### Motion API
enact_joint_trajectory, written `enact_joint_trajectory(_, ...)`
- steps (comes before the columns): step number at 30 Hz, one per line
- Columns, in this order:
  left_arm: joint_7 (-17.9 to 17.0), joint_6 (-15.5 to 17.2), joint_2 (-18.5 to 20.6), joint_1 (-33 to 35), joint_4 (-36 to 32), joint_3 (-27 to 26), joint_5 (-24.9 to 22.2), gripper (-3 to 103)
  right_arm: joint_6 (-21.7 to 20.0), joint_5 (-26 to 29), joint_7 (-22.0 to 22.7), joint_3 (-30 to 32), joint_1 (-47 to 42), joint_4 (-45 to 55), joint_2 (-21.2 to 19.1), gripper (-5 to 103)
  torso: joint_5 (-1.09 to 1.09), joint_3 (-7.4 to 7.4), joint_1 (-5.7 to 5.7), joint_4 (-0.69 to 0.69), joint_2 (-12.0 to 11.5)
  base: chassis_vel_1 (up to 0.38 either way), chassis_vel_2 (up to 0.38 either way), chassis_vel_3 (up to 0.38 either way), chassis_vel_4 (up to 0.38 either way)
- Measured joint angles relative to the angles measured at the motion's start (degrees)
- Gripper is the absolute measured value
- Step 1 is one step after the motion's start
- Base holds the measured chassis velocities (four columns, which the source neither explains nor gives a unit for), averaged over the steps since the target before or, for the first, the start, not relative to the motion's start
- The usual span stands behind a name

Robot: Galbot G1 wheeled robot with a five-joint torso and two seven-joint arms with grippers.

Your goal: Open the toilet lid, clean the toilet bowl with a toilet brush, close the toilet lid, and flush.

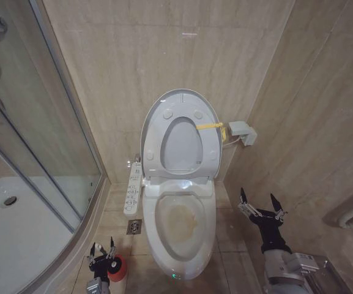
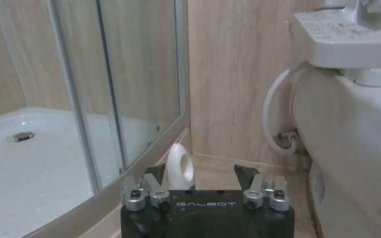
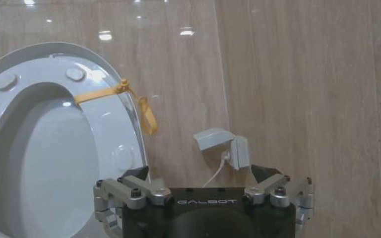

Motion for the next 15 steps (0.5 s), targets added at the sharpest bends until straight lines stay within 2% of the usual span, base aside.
enact_joint_trajectory(1,0.1,0.0,0.0,-0.1,0.2,0.0,-0.1,73,0.0,0.0,0.0,0.0,0.0,0.0,0.0,100,0.00,0.00,0.00,0.00,0.0,0.000,0.000,0.000,0.000)
enact_joint_trajectory(14,3.0,-1.9,0.0,-0.5,3.0,-0.4,-0.3,73,0.0,0.0,0.0,0.0,0.0,0.0,0.0,100,0.00,0.00,0.00,0.00,0.0,0.000,0.000,0.000,0.000)
enact_joint_trajectory(15,3.4,-2.4,0.0,-0.6,3.3,-0.6,-0.2,53,0.0,0.0,0.0,0.0,0.0,0.0,0.0,100,0.00,0.00,0.00,0.00,0.0,0.000,0.000,0.000,0.000)
